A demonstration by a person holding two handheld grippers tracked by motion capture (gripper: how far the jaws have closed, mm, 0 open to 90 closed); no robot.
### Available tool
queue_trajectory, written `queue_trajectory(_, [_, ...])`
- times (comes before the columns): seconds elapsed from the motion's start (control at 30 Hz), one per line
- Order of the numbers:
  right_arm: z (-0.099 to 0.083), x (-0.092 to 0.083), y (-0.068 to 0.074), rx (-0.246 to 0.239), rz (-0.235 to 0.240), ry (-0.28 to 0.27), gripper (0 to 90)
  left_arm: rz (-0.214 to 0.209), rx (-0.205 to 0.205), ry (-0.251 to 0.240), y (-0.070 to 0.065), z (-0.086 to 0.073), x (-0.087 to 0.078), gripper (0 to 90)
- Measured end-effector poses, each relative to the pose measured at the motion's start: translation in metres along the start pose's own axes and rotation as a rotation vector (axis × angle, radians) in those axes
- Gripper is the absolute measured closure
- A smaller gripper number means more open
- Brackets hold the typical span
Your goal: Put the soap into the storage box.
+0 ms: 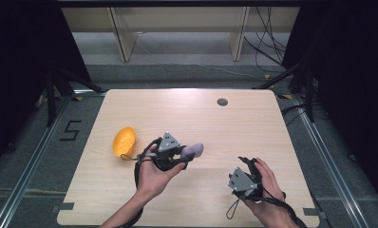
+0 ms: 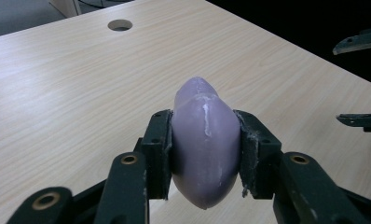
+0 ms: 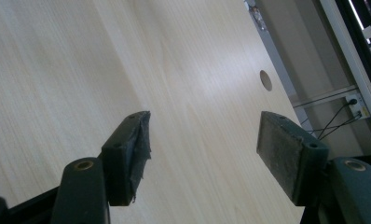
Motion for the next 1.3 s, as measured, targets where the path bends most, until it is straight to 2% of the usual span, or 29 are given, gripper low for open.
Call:
queue_trajectory(0.03, [0.0, 0.0, 0.0, -0.001, 0.001, 0.0, 35.3, 0.01, -0.012, -0.001, 0.001, -0.001, -0.001, 59.0])
queue_trajectory(0.07, [0.0, 0.001, -0.001, -0.015, -0.001, -0.003, 35.3, 0.013, 0.0, 0.009, 0.003, -0.002, -0.002, 59.0])
queue_trajectory(0.13, [-0.001, 0.0, 0.0, 0.003, 0.007, 0.0, 35.4, 0.03, -0.016, 0.006, 0.006, -0.003, -0.004, 59.0])
queue_trajectory(0.2, [-0.001, 0.001, 0.0, 0.003, 0.007, 0.0, 35.4, 0.036, -0.001, 0.01, 0.01, -0.005, -0.006, 59.0])
queue_trajectory(0.23, [-0.001, 0.001, 0.0, 0.005, 0.006, 0.001, 35.4, 0.046, -0.01, 0.006, 0.011, -0.005, -0.007, 59.0])
queue_trajectory(0.3, [-0.001, 0.001, 0.0, 0.003, 0.006, 0.003, 35.4, 0.055, 0.005, 0.016, 0.015, -0.006, -0.01, 59.0])
queue_trajectory(0.33, [-0.001, 0.002, 0.0, 0.004, 0.011, 0.002, 35.4, 0.052, -0.004, 0.0, 0.016, -0.005, -0.01, 59.0])
queue_trajectory(0.43, [-0.001, 0.002, 0.0, 0.005, 0.012, 0.003, 35.4, 0.078, 0.006, 0.011, 0.021, -0.006, -0.016, 59.0])
queue_trajectory(0.5, [-0.001, 0.002, 0.0, 0.004, 0.011, 0.003, 35.4, 0.086, -0.01, -0.001, 0.023, -0.006, -0.017, 59.0])
queue_trajectory(0.6, [-0.001, 0.002, 0.0, 0.004, 0.003, 0.004, 35.4, 0.096, -0.005, 0.011, 0.027, -0.008, -0.021, 59.0])
queue_trajectory(0.67, [-0.002, 0.002, 0.0, 0.011, 0.005, 0.005, 35.7, 0.097, -0.01, -0.003, 0.029, -0.008, -0.021, 59.0])
queue_trajectory(0.7, [-0.002, 0.003, 0.001, 0.01, 0.018, 0.003, 35.8, 0.098, -0.004, -0.001, 0.031, -0.009, -0.022, 59.0])
queue_trajectory(0.73, [-0.002, 0.002, 0.0, 0.01, 0.001, 0.004, 35.9, 0.107, -0.017, -0.003, 0.031, -0.009, -0.023, 59.0])
queue_trajectory(0.83, [-0.003, 0.002, 0.0, 0.015, 0.006, 0.007, 36.2, 0.114, -0.011, -0.002, 0.034, -0.01, -0.027, 59.0])
queue_trajectory(0.87, [-0.003, 0.002, -0.001, 0.003, 0.006, 0.006, 36.2, 0.113, -0.002, 0.003, 0.036, -0.01, -0.028, 59.0])
queue_trajectory(0.97, [-0.003, 0.002, 0.0, 0.006, 0.007, 0.008, 36.5, 0.132, -0.019, -0.015, 0.038, -0.009, -0.031, 59.0])
queue_trajectory(1.03, [-0.003, 0.002, 0.0, 0.016, 0.004, 0.01, 36.5, 0.139, -0.009, -0.016, 0.042, -0.009, -0.034, 59.0])
queue_trajectory(1.17, [-0.002, 0.002, 0.0, 0.006, 0.001, 0.007, 36.6, 0.151, -0.019, -0.024, 0.047, -0.01, -0.038, 59.0])
queue_trajectory(1.3, [-0.003, 0.002, 0.001, 0.019, 0.009, 0.012, 36.6, 0.163, -0.021, -0.023, 0.052, -0.012, -0.042, 59.0])
Point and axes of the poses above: each handheld gripper's, and its own axes: x roughly forward along the jaws, z roughly out of its top, y roughly to its left, the point moved 7 cm from there along x, roughly forward along the jaws, and after that the axes turned 1 degree about z, right-handed, at the moved point
